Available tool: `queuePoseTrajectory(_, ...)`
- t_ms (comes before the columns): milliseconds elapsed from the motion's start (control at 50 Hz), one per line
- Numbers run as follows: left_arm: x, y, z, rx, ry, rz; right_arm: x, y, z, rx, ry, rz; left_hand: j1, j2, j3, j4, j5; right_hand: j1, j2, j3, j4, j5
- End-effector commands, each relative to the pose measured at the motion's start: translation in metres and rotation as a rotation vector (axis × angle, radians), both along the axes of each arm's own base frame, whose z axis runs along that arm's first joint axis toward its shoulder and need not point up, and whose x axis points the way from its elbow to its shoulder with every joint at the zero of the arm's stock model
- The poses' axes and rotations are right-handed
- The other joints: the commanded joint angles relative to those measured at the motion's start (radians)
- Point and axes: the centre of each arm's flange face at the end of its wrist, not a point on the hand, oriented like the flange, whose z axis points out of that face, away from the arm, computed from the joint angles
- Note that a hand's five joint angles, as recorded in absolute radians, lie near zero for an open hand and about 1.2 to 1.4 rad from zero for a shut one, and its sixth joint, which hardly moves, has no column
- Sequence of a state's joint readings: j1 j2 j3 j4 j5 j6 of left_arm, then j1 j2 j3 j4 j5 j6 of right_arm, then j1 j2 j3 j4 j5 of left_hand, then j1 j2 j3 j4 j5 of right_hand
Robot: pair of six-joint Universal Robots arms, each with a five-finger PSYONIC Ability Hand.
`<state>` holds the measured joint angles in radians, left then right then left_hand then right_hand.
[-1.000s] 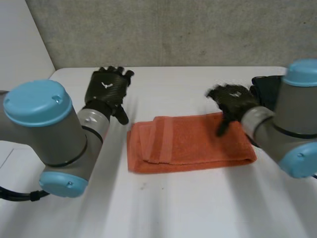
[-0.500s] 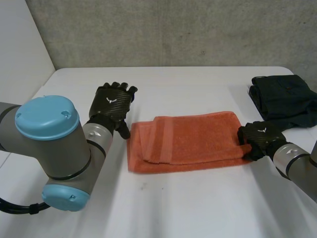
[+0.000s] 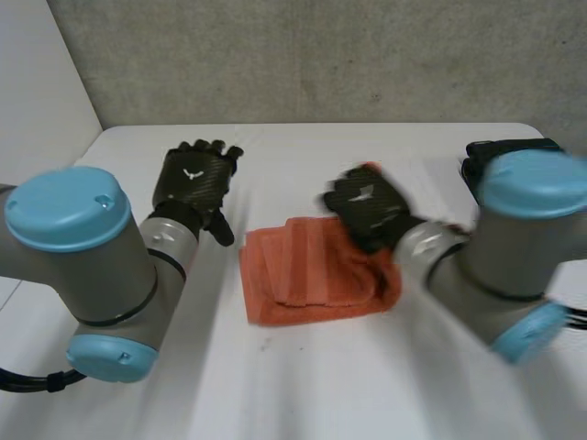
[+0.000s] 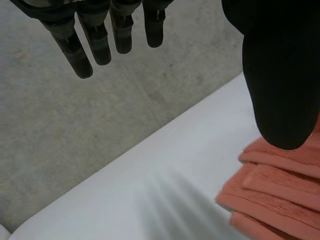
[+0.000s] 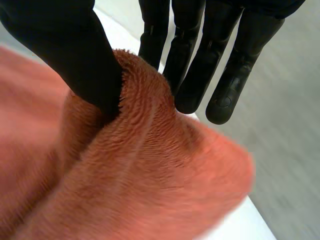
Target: Fold the laundry.
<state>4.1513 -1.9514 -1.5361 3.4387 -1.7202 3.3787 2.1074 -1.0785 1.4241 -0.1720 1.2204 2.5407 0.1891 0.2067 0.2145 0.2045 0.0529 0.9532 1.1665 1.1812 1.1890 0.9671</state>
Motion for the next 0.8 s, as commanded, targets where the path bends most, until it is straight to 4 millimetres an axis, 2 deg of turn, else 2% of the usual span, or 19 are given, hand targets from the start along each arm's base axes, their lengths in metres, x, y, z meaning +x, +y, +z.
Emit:
queuePoseTrajectory(20,0.008,-0.006,0.007,0.006,0.056,0.027,0.048,0.057,-0.042,0.088,0.044,0.245,0.007,-0.011,-0.019,-0.009,-0.032,0.443,0.23,0.215,0.207,0.255)
queuePoseTrajectory(60,0.008,-0.007,0.007,0.005,0.061,0.026,0.049,0.058,-0.041,0.095,0.038,0.249,0.007,-0.011,-0.019,-0.009,-0.032,0.443,0.23,0.215,0.207,0.255)
queuePoseTrajectory(80,0.007,-0.007,0.008,0.002,0.062,0.024,0.048,0.055,-0.038,0.098,0.025,0.236,0.007,-0.011,-0.019,-0.009,-0.032,-0.189,-0.403,-0.418,-0.425,-0.378)
queuePoseTrajectory(100,0.007,-0.007,0.009,0.001,0.063,0.022,0.048,0.054,-0.037,0.106,0.016,0.225,0.007,-0.011,-0.019,-0.009,-0.032,-0.542,-0.755,-0.77,-0.778,-0.73)
queuePoseTrajectory(120,0.006,-0.007,0.009,-0.001,0.062,0.019,0.048,0.053,-0.034,0.115,0.003,0.21,0.007,-0.011,-0.019,-0.009,-0.032,-0.779,-0.992,-1.007,-1.014,-0.967)
queuePoseTrajectory(140,0.004,-0.007,0.012,-0.009,0.066,0.013,0.048,0.052,-0.029,0.125,-0.018,0.191,0.007,-0.011,-0.019,-0.009,-0.032,-0.779,-0.992,-1.007,-1.014,-0.967)
queuePoseTrajectory(160,0.003,-0.007,0.012,-0.012,0.067,0.01,0.044,0.044,-0.014,0.148,-0.08,0.135,0.007,-0.011,-0.019,-0.009,-0.032,-0.779,-0.992,-1.007,-1.014,-0.967)
queuePoseTrajectory(200,-0.003,-0.007,0.018,-0.027,0.081,-0.01,0.039,0.032,0.001,0.184,-0.16,0.067,0.007,-0.011,-0.019,-0.009,-0.032,-0.779,-0.992,-1.007,-1.014,-0.967)
queuePoseTrajectory(220,-0.006,-0.006,0.019,-0.028,0.082,-0.021,0.033,0.023,0.007,0.207,-0.2,0.028,0.007,-0.011,-0.019,-0.009,-0.032,-0.779,-0.992,-1.007,-1.014,-0.967)
queuePoseTrajectory(240,-0.008,-0.005,0.02,-0.029,0.083,-0.034,0.022,0.005,0.018,0.256,-0.28,-0.044,0.01,-0.008,-0.016,-0.006,-0.029,-0.779,-0.992,-1.007,-1.014,-0.967)
queuePoseTrajectory(320,-0.027,0.002,0.013,-0.011,0.087,-0.123,0.001,-0.02,0.021,0.408,-0.381,-0.15,0.013,-0.005,-0.013,-0.003,-0.026,-0.779,-0.992,-1.007,-1.014,-0.967)
queuePoseTrajectory(360,-0.038,0.005,0.007,0.011,0.104,-0.164,0.002,-0.022,0.022,0.446,-0.386,-0.16,0.016,-0.002,-0.01,0.0,-0.023,-0.779,-0.992,-1.007,-1.014,-0.967)
queuePoseTrajectory(380,-0.041,0.007,0.004,0.025,0.108,-0.172,0.002,-0.023,0.019,0.462,-0.377,-0.167,0.016,-0.002,-0.01,0.0,-0.023,-0.779,-0.992,-1.007,-1.014,-0.967)
queuePoseTrajectory(420,-0.047,0.009,-0.004,0.056,0.111,-0.185,0.002,-0.028,0.001,0.521,-0.327,-0.198,0.016,-0.002,-0.01,0.0,-0.023,-0.779,-0.992,-1.007,-1.014,-0.967)
queuePoseTrajectory(480,-0.052,0.012,-0.026,0.138,0.079,-0.191,0.002,-0.033,-0.019,0.565,-0.262,-0.226,0.016,-0.002,-0.01,0.0,-0.023,-0.779,-0.992,-1.007,-1.014,-0.967)
queuePoseTrajectory(520,-0.053,0.011,-0.043,0.204,0.037,-0.18,0.003,-0.034,-0.026,0.575,-0.231,-0.231,0.021,0.004,-0.004,0.006,-0.017,-0.779,-0.992,-1.007,-1.014,-0.967)
queuePoseTrajectory(620,-0.047,0.011,-0.068,0.313,-0.052,-0.122,0.004,-0.037,-0.055,0.601,-0.151,-0.235,0.021,0.004,-0.004,0.006,-0.017,-0.779,-0.992,-1.007,-1.014,-0.967)
queuePoseTrajectory(700,-0.042,0.011,-0.08,0.363,-0.109,-0.078,0.006,-0.038,-0.068,0.572,-0.094,-0.228,0.021,0.004,-0.004,0.006,-0.017,-0.779,-0.992,-1.007,-1.014,-0.967)
queuePoseTrajectory(800,-0.038,0.012,-0.089,0.397,-0.161,-0.068,0.0,-0.043,-0.067,0.499,-0.028,-0.271,0.021,0.004,-0.004,0.006,-0.017,-0.779,-0.992,-1.007,-1.014,-0.967)
